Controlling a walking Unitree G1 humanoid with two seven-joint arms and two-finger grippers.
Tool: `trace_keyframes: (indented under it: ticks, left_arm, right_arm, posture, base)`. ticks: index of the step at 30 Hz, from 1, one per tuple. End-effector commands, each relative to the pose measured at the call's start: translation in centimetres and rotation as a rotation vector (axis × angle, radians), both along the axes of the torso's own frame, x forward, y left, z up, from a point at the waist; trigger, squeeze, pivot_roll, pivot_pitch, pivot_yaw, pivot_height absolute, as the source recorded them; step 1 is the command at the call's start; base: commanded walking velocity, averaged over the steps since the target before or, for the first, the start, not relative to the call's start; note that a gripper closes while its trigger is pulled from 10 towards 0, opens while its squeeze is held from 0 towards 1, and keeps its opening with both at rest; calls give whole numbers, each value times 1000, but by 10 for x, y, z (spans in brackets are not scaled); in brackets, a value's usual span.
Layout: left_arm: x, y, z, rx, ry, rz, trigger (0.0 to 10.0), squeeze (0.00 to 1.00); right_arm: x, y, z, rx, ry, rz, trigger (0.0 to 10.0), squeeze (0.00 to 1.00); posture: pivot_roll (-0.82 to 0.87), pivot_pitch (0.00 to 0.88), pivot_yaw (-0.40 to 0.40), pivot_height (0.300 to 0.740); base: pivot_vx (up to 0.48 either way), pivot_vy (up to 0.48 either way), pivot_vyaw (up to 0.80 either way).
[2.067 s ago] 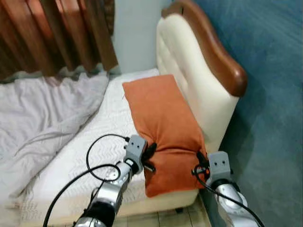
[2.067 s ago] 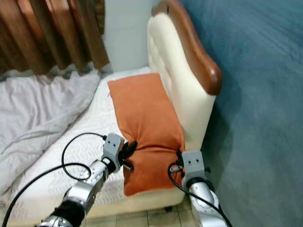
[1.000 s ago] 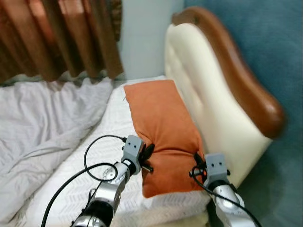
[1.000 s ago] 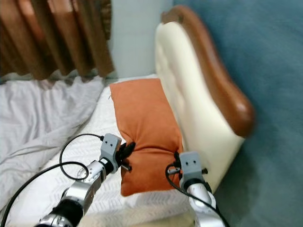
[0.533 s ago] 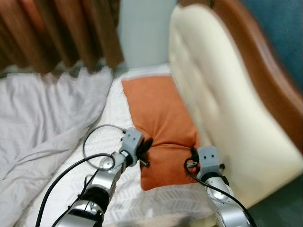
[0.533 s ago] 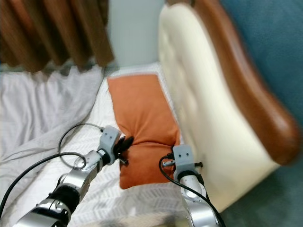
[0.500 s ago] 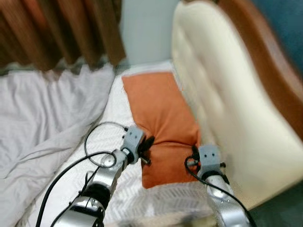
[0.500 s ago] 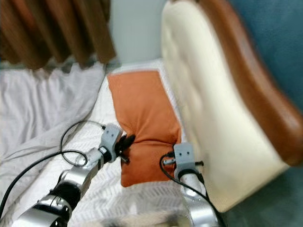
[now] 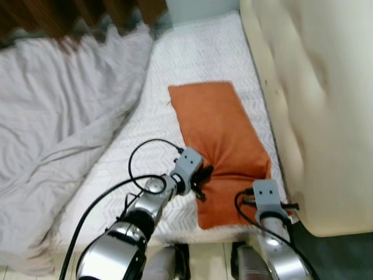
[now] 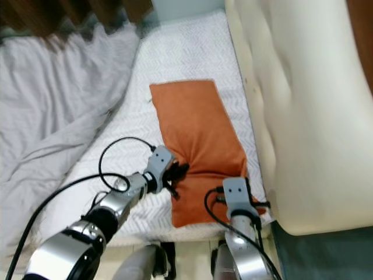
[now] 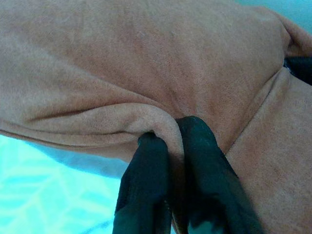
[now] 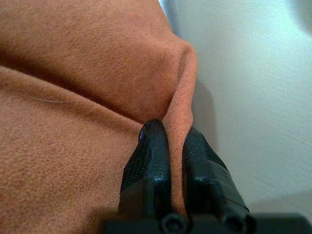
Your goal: Clean up the room
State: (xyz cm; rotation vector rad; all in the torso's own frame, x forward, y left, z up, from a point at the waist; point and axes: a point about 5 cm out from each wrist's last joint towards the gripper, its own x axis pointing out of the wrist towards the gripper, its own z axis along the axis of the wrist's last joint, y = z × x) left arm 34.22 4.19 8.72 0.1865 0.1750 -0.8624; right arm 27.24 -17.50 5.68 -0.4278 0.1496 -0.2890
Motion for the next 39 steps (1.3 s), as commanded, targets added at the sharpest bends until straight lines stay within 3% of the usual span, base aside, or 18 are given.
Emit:
trace_keyframes:
  ticks: [1,5,12,18,21,22,23,24,25,34,39]
  left_arm:
    - [1,7,1,67,-56,-37,10000,0]
    - [-2,-2,5,108,-140,-83,10000,0]
    - [-4,-14,18,207,-402,-142,10000,0]
    - [-10,-16,8,281,-429,-164,10000,0]
    - [-11,-19,6,307,-439,-176,10000,0]
    - [-9,-19,7,308,-431,-164,10000,0]
    - [-8,-19,9,307,-426,-155,10000,741]
    - [-8,-19,9,307,-426,-155,10000,741]
    - [-2,-17,16,301,-443,-130,10000,1000]
    - [13,1,43,277,-558,-70,10000,1000]
    - [13,41,45,137,-503,-11,10000,1000]
  right_arm:
    - [-10,-43,14,-125,-70,-207,0,0]
    - [-18,-58,20,-185,-107,-275,0,0]
    - [-33,-88,34,-315,-166,-448,0,0]
    - [-43,-78,24,-315,-109,-458,0,0]
    - [-45,-67,17,-255,-84,-467,0,0]
    - [-44,-62,15,-235,-83,-464,0,1000]
    - [-43,-58,15,-215,-84,-462,0,1000]
    - [-43,-58,15,-215,-84,-462,0,1000]
    - [-41,-52,14,-183,-82,-458,0,1000]
    - [-33,-45,16,-155,-85,-451,0,1000]
    - [-31,-42,9,-126,-63,-471,0,1000]
  posture:
    - [-222,491,158,740]
    - [-229,491,164,740]
    - [-232,507,174,740]
    - [-267,514,171,740]
    - [-270,526,164,740]
    - [-268,529,163,740]
    - [-267,530,163,740]
    - [-267,530,163,740]
    - [-264,523,158,740]
    - [-225,515,151,740]
    - [-176,504,153,740]
  base:
    - [0,0,0]
    - [0,0,0]
    - [0,0,0]
    - [0,0,0]
    - [0,0,0]
    - [0,0,0]
    - [0,0,0]
    - [0,0,0]
    - [0,0,0]
    - [0,0,0]
    - [0,0,0]
